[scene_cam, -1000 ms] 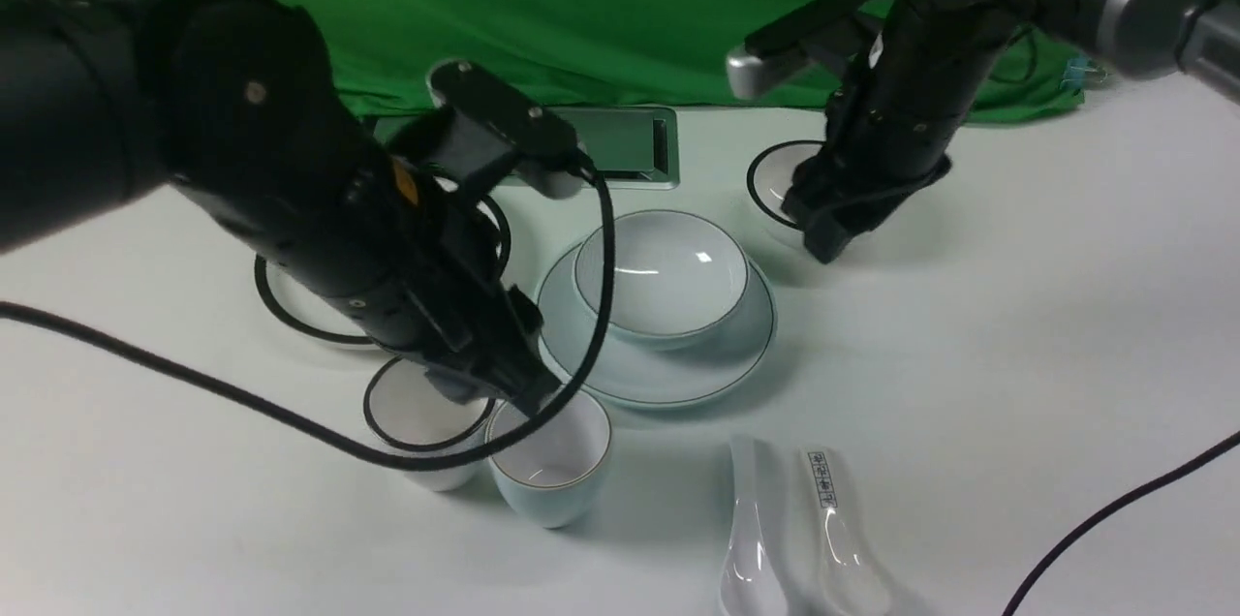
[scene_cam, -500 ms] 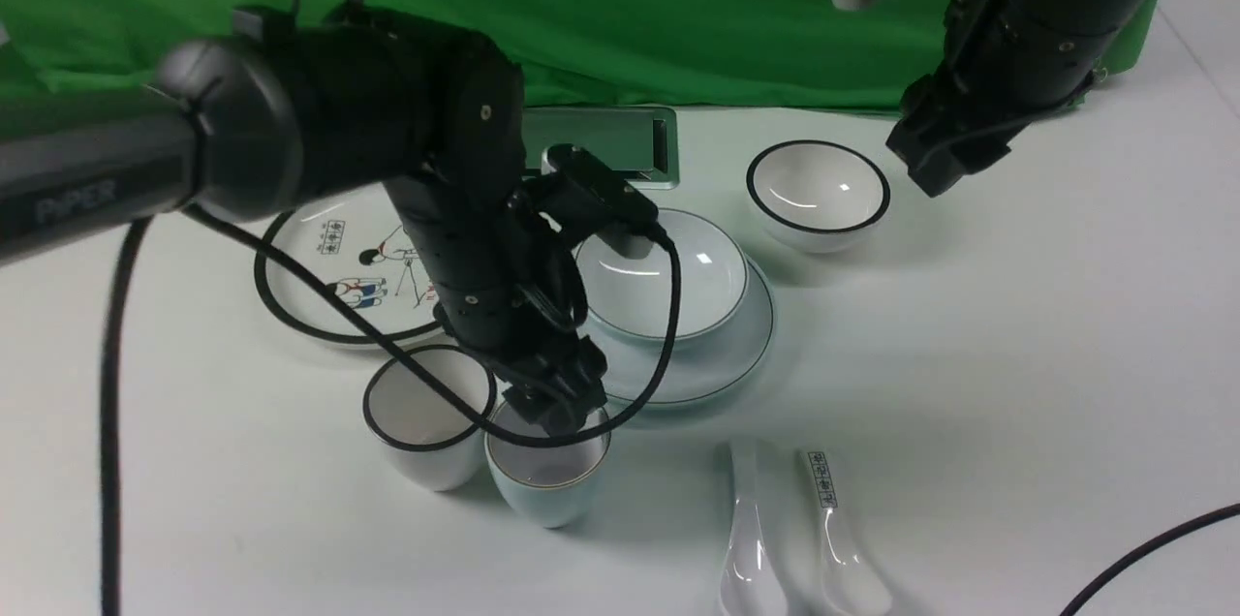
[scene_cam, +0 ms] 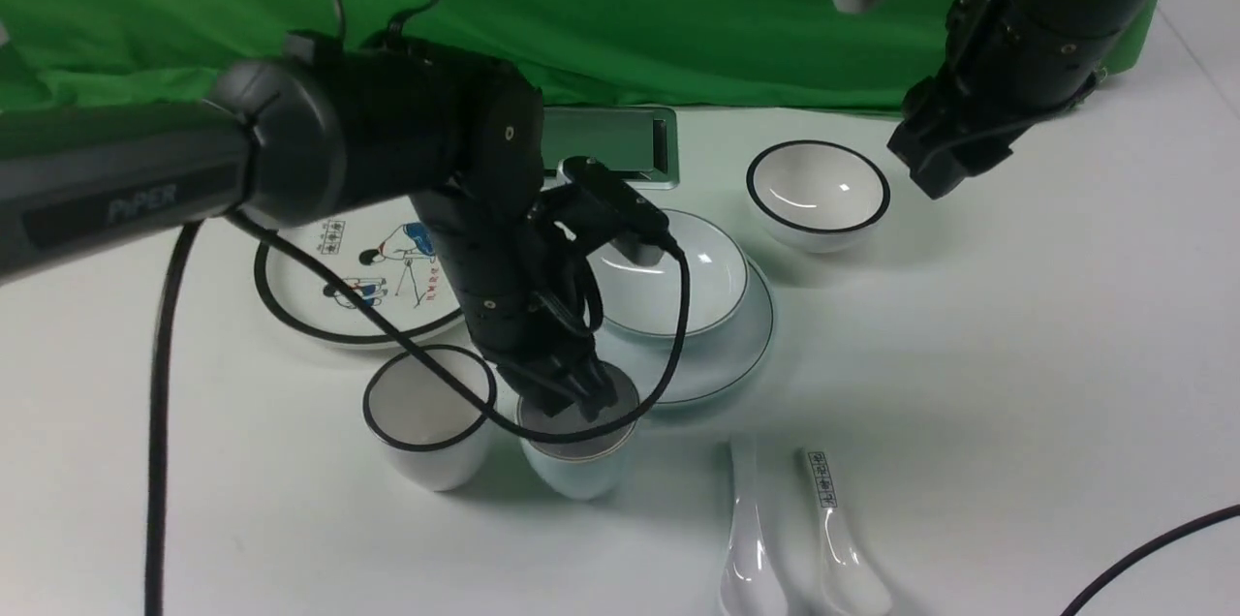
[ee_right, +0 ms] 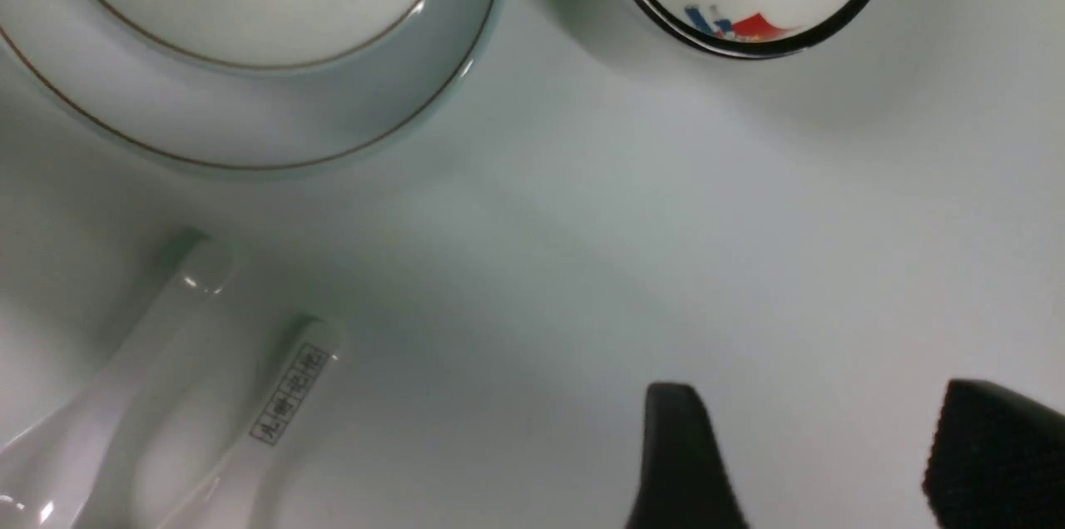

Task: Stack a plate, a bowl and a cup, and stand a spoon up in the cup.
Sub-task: Use the left arm to grab a blue teacup, then use the left arm to put the blue teacup into the blue rice bowl in the middle

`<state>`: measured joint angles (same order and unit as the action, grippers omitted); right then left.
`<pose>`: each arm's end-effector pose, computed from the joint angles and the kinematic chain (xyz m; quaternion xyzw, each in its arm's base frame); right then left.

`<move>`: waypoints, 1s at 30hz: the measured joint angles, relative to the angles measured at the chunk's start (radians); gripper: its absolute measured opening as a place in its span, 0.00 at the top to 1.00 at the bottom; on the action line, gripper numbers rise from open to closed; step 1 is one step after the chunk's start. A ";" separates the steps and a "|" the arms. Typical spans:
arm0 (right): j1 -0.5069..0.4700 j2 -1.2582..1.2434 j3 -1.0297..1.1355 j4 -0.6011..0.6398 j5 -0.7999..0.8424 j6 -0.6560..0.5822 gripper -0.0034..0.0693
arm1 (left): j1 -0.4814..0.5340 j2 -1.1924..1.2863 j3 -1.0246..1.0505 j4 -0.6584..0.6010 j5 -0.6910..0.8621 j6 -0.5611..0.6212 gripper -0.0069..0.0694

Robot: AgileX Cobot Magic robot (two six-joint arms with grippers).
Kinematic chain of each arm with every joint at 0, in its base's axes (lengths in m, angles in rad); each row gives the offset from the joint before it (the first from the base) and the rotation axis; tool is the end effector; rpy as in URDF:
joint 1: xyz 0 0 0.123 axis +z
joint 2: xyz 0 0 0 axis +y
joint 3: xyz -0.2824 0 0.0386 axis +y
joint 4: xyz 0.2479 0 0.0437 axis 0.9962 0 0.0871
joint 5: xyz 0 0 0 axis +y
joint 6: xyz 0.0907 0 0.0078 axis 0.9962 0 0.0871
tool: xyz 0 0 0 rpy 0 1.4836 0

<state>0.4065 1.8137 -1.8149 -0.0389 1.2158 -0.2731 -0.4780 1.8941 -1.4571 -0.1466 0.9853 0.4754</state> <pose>0.3615 0.1520 0.3496 -0.3275 0.9187 -0.0046 0.2206 0.3419 -0.1896 0.2254 0.4251 0.8951 -0.0655 0.1172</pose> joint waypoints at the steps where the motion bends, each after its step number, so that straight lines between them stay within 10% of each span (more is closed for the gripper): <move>1: 0.000 -0.004 0.001 0.000 -0.001 0.005 0.37 | 0.000 -0.006 -0.019 0.000 0.019 -0.002 0.91; 30: 0.000 -0.198 0.194 -0.004 -0.015 0.024 0.37 | 0.031 0.497 -0.879 0.050 0.233 -0.288 0.90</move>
<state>0.4065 1.6153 -1.6209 -0.0434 1.2012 -0.2487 -0.4472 2.3910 -2.3359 -0.0970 1.2180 0.1870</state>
